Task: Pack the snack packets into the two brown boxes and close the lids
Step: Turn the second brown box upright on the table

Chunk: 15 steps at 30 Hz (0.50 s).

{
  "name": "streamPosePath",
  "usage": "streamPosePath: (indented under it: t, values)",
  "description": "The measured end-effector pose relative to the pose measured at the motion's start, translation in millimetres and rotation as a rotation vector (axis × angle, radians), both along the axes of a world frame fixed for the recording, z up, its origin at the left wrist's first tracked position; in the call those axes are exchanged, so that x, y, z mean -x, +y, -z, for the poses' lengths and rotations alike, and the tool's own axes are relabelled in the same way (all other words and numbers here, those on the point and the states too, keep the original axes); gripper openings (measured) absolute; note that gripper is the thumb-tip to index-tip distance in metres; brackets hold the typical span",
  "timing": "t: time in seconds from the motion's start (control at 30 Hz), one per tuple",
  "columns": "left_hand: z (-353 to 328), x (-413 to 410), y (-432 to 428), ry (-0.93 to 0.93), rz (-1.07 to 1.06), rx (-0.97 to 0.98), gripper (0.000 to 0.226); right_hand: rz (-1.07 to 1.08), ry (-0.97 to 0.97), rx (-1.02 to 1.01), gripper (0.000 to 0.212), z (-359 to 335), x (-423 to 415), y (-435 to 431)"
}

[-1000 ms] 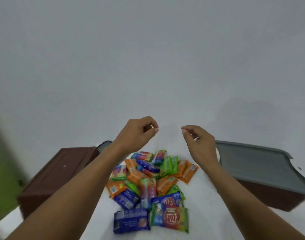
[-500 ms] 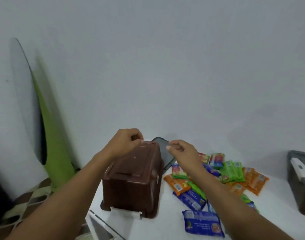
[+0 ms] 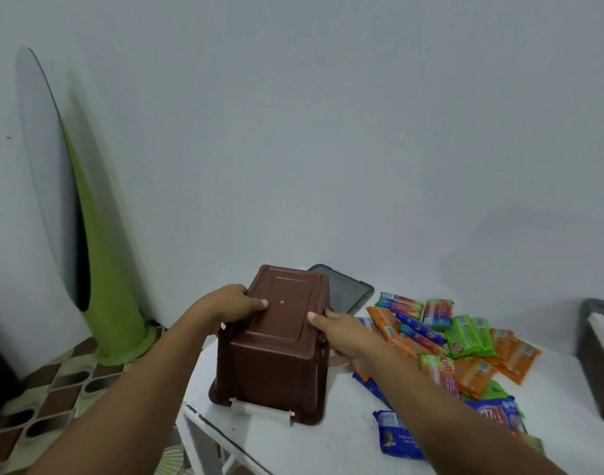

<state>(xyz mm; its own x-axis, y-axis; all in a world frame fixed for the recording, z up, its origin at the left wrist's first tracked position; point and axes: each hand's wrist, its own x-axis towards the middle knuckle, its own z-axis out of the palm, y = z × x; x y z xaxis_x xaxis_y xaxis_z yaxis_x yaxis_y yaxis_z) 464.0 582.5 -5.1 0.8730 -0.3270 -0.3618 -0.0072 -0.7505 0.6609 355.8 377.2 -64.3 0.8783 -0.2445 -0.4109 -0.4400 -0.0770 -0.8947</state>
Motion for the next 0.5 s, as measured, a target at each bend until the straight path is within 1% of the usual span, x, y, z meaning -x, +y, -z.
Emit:
streamPosePath:
  t: [0.1, 0.2, 0.33, 0.5]
  values:
    - [-13, 7, -7, -0.037, 0.006, 0.088, 0.029, 0.063, -0.048, -0.090, 0.057, -11, 13, -3]
    - [-27, 18, -17, -0.098, 0.045, 0.194, 0.024, 0.097, -0.151, -0.127, 0.042, -24, 33, -14]
    - [-41, 45, -41, -0.163, 0.112, 0.361, 0.023, 0.165, -0.258, -0.146, 0.040, -35, 72, -35]
    - [-56, 89, -83, -0.267, 0.250, 0.451, 0.026, 0.273, -0.371, -0.145, 0.027, -41, 133, -71]
